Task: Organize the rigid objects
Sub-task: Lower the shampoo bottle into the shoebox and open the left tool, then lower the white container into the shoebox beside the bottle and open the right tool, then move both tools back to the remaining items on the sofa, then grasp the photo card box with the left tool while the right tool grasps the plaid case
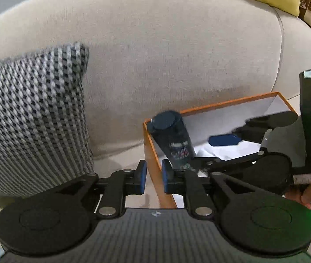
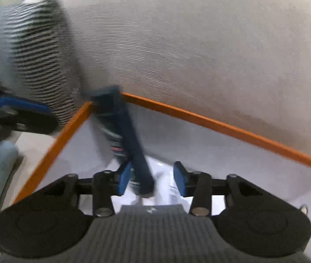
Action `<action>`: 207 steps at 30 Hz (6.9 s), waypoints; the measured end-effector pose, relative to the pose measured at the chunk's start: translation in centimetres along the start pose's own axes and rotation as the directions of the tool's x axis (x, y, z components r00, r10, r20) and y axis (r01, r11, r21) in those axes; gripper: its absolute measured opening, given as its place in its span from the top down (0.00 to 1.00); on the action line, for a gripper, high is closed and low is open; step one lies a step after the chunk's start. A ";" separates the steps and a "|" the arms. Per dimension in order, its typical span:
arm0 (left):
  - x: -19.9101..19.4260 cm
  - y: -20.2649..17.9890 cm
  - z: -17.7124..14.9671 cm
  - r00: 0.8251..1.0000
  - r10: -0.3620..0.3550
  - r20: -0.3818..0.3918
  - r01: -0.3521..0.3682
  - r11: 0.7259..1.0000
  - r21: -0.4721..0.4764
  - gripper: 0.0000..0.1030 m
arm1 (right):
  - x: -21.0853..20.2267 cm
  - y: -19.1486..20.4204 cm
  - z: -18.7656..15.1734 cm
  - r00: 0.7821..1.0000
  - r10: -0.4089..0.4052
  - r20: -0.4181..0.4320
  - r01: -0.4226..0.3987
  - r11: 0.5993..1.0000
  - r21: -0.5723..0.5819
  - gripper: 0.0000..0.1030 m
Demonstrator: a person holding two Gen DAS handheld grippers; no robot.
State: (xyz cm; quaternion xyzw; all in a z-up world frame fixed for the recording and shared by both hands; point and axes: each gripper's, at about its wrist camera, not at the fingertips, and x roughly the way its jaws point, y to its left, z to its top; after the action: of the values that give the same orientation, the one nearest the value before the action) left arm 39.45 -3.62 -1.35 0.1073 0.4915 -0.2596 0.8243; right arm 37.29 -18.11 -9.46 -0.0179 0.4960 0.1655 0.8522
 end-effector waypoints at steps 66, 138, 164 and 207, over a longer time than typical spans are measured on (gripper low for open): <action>5.6 2.6 -4.3 0.992 -0.095 -0.081 0.082 0.986 -0.146 0.84 | 3.7 -6.3 -3.3 0.936 -0.088 -0.341 0.128 0.987 0.097 0.60; 2.0 3.5 -25.1 0.934 -0.325 -0.148 0.249 0.889 -0.384 0.50 | -14.9 8.2 -19.4 0.990 0.091 -0.105 -0.057 0.953 0.296 0.48; 5.7 5.5 -26.3 0.904 -0.408 -0.129 0.240 0.734 -0.636 0.64 | -11.5 8.2 -19.9 0.977 0.171 -0.129 -0.116 0.928 0.354 0.61; 3.5 -0.1 -24.1 0.941 -0.267 -0.206 0.201 0.934 -0.294 0.74 | -11.0 10.3 -18.9 0.976 0.195 -0.099 -0.151 0.928 0.340 0.78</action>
State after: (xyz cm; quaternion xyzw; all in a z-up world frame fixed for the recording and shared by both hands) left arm 22.51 5.55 -16.26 -0.0344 0.6284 -0.2723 0.7279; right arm 13.35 -14.96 -8.34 0.1584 0.5714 0.1530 0.7906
